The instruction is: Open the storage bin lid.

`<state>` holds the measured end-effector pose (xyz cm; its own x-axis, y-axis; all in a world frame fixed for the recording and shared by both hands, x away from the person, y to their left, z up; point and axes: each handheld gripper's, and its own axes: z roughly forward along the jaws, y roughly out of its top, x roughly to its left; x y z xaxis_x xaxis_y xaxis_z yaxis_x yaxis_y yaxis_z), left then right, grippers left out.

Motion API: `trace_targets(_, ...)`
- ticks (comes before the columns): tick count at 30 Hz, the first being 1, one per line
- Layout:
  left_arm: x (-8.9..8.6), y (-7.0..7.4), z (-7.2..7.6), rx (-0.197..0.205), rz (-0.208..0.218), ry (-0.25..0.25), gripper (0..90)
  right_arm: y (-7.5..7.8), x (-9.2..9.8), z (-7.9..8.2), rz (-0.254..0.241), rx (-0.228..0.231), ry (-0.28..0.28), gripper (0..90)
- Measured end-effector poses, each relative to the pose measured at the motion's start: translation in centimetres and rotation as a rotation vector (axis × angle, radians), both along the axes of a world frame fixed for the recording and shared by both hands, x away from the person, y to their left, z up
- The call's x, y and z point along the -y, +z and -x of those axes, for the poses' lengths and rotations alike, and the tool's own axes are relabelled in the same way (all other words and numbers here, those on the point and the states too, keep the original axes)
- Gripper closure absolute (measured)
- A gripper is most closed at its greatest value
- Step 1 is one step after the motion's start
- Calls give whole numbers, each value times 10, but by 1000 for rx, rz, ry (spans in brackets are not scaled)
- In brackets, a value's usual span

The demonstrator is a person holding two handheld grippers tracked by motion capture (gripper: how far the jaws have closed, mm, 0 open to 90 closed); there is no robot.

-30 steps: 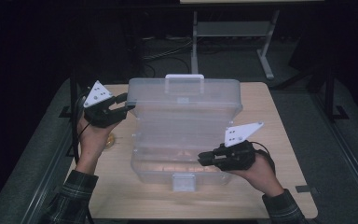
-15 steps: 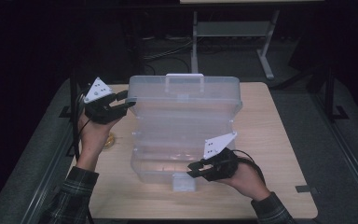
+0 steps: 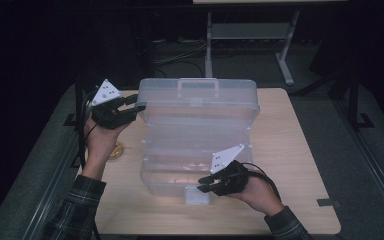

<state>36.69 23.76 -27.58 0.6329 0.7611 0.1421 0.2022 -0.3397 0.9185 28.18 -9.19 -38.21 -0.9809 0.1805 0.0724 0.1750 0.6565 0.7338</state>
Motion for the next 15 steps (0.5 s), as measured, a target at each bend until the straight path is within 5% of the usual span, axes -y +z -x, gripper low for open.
trace_targets(15, 0, 1, -11, 11, 4, 9, 637, 0, 0, 0, -1, -4, 3, 764)
